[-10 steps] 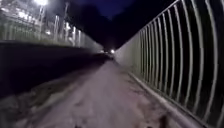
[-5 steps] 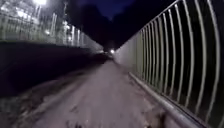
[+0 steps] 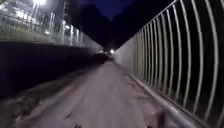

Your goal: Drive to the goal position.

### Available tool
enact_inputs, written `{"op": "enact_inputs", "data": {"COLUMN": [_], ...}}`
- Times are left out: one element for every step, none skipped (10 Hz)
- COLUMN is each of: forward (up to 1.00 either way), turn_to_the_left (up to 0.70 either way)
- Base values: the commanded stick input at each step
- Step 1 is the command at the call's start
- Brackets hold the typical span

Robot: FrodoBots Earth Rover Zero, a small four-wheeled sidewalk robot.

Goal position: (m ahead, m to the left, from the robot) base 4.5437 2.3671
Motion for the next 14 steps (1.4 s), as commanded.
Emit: {"op": "enact_inputs", "data": {"forward": [0.30, 0.30, 0.30, 0.30, 0.30, 0.30, 0.30, 0.30, 0.30, 0.30, 0.30, 0.30, 0.30, 0.30], "turn_to_the_left": [0.75, 0.75, 0.75, 0.01, 0.01, 0.01, 0.01, 0.01, 0.01, 0.01, 0.01, 0.01, 0.08, 0.16]}}
